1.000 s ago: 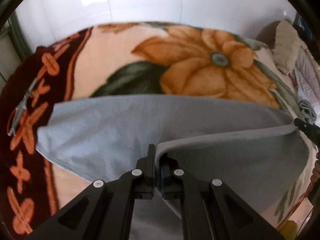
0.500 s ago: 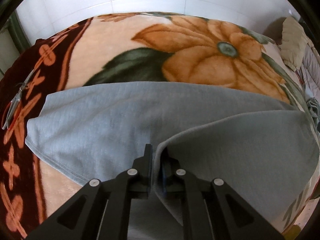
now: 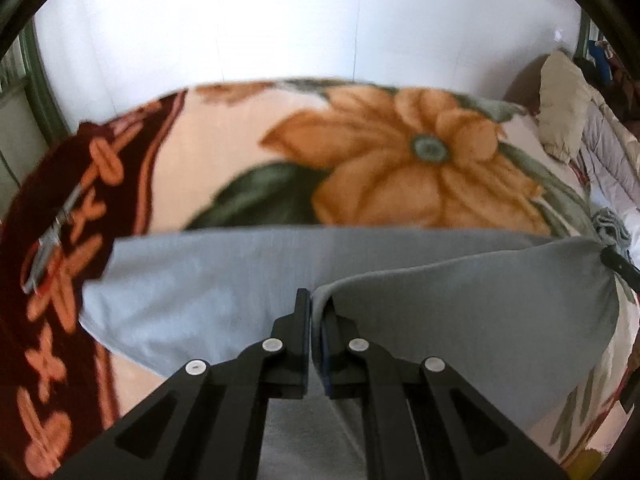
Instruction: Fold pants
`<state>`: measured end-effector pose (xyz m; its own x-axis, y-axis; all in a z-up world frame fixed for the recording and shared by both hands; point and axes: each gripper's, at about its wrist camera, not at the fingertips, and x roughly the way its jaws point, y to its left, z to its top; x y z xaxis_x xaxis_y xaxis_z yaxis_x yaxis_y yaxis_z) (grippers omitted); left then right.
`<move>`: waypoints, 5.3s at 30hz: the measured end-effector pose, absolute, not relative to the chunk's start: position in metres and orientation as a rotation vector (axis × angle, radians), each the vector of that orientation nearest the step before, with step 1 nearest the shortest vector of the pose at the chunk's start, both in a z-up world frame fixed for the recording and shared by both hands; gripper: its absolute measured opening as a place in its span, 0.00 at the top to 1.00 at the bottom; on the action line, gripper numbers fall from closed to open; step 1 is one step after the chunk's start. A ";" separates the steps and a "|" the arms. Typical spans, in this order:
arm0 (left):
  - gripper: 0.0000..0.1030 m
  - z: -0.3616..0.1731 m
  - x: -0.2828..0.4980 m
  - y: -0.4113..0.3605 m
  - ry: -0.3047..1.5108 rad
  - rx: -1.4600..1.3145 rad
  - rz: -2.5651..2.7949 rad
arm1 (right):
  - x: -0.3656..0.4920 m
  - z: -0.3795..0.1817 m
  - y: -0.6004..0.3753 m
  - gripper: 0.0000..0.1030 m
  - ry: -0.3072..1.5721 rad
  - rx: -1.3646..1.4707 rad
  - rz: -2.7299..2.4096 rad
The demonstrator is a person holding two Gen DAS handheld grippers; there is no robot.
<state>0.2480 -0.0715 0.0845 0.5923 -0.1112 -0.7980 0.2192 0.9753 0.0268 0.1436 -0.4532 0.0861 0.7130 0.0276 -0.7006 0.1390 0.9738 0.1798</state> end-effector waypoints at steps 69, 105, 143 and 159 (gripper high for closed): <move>0.25 0.020 0.090 -0.110 1.030 0.255 -0.289 | 0.054 0.058 -0.313 0.68 1.001 0.229 0.028; 0.93 0.130 0.261 0.063 0.814 0.265 0.020 | 0.084 0.056 -0.260 0.68 1.022 0.146 0.136; 0.34 0.060 0.220 0.034 1.002 0.050 -0.240 | 0.124 0.050 -0.178 0.68 1.011 -0.024 0.149; 0.34 0.036 0.211 0.029 1.034 0.079 -0.208 | 0.121 0.035 -0.201 0.80 1.036 0.102 0.094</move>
